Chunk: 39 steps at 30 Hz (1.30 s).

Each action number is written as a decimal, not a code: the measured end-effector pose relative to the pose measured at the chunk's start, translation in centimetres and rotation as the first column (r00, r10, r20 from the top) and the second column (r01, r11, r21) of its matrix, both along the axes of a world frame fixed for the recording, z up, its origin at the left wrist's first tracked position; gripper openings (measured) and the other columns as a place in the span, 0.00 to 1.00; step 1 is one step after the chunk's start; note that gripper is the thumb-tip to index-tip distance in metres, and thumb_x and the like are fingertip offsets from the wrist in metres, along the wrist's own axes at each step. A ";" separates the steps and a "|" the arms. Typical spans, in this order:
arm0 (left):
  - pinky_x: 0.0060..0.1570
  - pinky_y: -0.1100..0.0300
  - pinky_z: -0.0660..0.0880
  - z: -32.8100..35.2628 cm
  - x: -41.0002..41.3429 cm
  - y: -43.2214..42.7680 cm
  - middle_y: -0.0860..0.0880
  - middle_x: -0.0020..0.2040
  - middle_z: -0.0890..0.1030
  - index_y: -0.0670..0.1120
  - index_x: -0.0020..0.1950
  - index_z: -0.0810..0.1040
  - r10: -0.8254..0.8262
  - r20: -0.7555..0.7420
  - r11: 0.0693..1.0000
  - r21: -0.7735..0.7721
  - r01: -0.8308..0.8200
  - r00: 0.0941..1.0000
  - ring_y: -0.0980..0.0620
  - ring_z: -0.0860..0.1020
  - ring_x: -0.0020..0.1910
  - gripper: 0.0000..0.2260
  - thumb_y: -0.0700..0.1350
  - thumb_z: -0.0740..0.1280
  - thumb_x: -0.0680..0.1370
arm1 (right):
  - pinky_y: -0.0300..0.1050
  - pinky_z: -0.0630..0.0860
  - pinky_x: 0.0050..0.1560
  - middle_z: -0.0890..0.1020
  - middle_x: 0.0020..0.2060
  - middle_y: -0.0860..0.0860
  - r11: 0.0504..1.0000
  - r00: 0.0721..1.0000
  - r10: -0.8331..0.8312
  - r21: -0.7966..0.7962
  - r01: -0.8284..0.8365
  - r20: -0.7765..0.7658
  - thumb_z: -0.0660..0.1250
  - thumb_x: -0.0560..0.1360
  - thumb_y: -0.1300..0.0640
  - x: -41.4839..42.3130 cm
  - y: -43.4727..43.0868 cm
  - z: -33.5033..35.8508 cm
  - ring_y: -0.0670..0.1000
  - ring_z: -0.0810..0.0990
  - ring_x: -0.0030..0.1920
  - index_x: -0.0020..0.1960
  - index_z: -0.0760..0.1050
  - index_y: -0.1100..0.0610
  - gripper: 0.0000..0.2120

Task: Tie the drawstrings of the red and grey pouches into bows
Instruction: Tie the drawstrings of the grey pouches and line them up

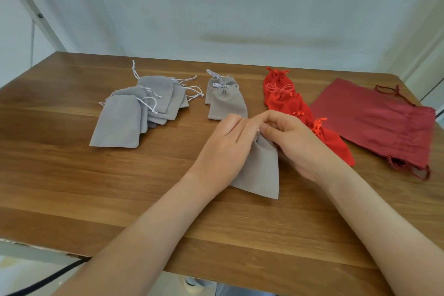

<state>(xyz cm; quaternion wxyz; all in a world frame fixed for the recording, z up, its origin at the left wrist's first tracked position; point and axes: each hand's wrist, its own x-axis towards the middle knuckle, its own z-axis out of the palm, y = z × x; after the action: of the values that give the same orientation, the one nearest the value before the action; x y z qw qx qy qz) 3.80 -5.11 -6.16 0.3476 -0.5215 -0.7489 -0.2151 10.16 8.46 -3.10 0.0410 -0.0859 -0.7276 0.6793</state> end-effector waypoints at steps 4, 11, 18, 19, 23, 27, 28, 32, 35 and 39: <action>0.40 0.57 0.71 0.1 0.0 0.0 0.45 0.39 0.78 0.41 0.56 0.72 -0.026 -0.009 0.999 0.046 0.026 1.000 0.50 0.70 0.42 0.09 0.35 0.64 0.76 | 0.42 0.70 0.35 0.79 0.33 0.52 0.997 0.998 -0.067 0.033 0.068 -0.011 0.61 0.79 0.64 0.0 -0.2 -0.1 0.47 0.76 0.33 0.41 0.75 0.57 0.09; 0.48 0.72 0.65 0.3 -0.2 0.2 0.53 0.46 0.75 0.42 0.58 0.73 0.014 0.575 0.930 0.293 -0.221 0.818 0.60 0.66 0.49 0.16 0.45 0.70 0.73 | 0.37 0.65 0.32 0.75 0.32 0.50 0.960 0.992 -0.098 0.257 0.115 -0.078 0.61 0.79 0.61 -0.3 -0.4 -0.6 0.43 0.69 0.30 0.41 0.74 0.56 0.09; 0.57 0.79 0.56 0.3 -0.2 0.4 0.51 0.61 0.69 0.49 0.44 0.78 0.039 0.618 0.885 0.343 -0.314 0.785 0.57 0.62 0.57 0.09 0.53 0.70 0.70 | 0.40 0.63 0.31 0.72 0.34 0.54 0.979 0.990 -0.063 0.187 0.086 -0.129 0.59 0.81 0.60 -0.3 -0.7 -0.7 0.47 0.67 0.32 0.43 0.72 0.59 0.08; 0.58 0.78 0.56 0.2 -0.1 0.4 0.51 0.62 0.69 0.49 0.43 0.79 0.020 0.598 0.887 0.359 -0.290 0.801 0.57 0.63 0.57 0.08 0.52 0.70 0.71 | 0.43 0.63 0.32 0.72 0.35 0.55 0.983 0.989 -0.056 0.165 0.078 -0.136 0.59 0.81 0.59 -0.2 -0.7 -0.7 0.49 0.67 0.33 0.44 0.72 0.60 0.08; 0.58 0.76 0.59 0.1 -0.3 0.4 0.52 0.61 0.70 0.47 0.43 0.81 -0.041 0.537 0.879 0.419 -0.225 0.843 0.59 0.64 0.56 0.05 0.47 0.71 0.72 | 0.48 0.62 0.36 0.71 0.37 0.56 0.993 0.988 -0.041 0.107 0.058 -0.149 0.58 0.81 0.58 -0.2 -0.7 -0.7 0.53 0.66 0.36 0.46 0.71 0.61 0.08; 0.58 0.74 0.61 0.1 -0.5 0.4 0.52 0.59 0.72 0.46 0.43 0.82 -0.037 0.500 0.885 0.419 -0.204 0.865 0.58 0.65 0.55 0.04 0.46 0.70 0.73 | 0.45 0.62 0.33 0.70 0.37 0.56 0.995 0.987 -0.040 0.088 0.054 -0.158 0.58 0.81 0.57 -0.2 -0.7 -0.7 0.53 0.64 0.35 0.46 0.71 0.61 0.09; 0.58 0.73 0.60 0.0 -0.5 0.4 0.52 0.58 0.73 0.45 0.42 0.82 -0.020 0.495 0.886 0.412 -0.214 0.869 0.58 0.65 0.54 0.04 0.46 0.70 0.73 | 0.44 0.62 0.32 0.70 0.36 0.56 0.995 0.987 -0.043 0.084 0.057 -0.152 0.58 0.81 0.57 -0.2 -0.7 -0.8 0.53 0.64 0.34 0.47 0.71 0.62 0.09; 0.58 0.74 0.60 0.1 -0.7 0.1 0.46 0.53 0.79 0.42 0.40 0.80 0.065 0.387 0.902 0.373 -0.220 0.920 0.53 0.70 0.52 0.07 0.45 0.68 0.74 | 0.40 0.62 0.34 0.69 0.32 0.49 0.985 0.975 -0.128 0.092 0.147 -0.183 0.58 0.81 0.59 -0.5 -1.0 -1.0 0.47 0.65 0.34 0.43 0.71 0.59 0.08; 0.56 0.70 0.62 0.1 -1.0 -0.2 0.46 0.51 0.80 0.41 0.40 0.77 0.110 0.364 0.914 0.328 -0.238 0.925 0.52 0.71 0.50 0.08 0.44 0.65 0.76 | 0.38 0.63 0.35 0.68 0.31 0.46 0.959 0.951 -0.241 0.105 0.264 -0.192 0.58 0.81 0.59 -0.8 -0.7 -1.4 0.43 0.64 0.34 0.42 0.71 0.56 0.09; 0.49 0.72 0.63 0.0 -0.5 -0.1 0.48 0.49 0.78 0.45 0.42 0.70 0.064 0.532 0.928 0.279 -0.246 0.844 0.57 0.71 0.50 0.06 0.36 0.64 0.76 | 0.37 0.64 0.33 0.70 0.32 0.47 0.939 0.937 -0.316 0.091 0.331 -0.150 0.59 0.80 0.59 -1.2 -0.5 -1.9 0.43 0.66 0.32 0.41 0.72 0.55 0.10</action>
<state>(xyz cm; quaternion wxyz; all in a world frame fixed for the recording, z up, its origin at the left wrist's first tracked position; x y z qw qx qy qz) 3.33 -5.20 -6.15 0.2353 -0.3147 -0.8065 -0.4419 8.98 8.00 -5.02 0.2056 -0.1566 -0.7369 0.6247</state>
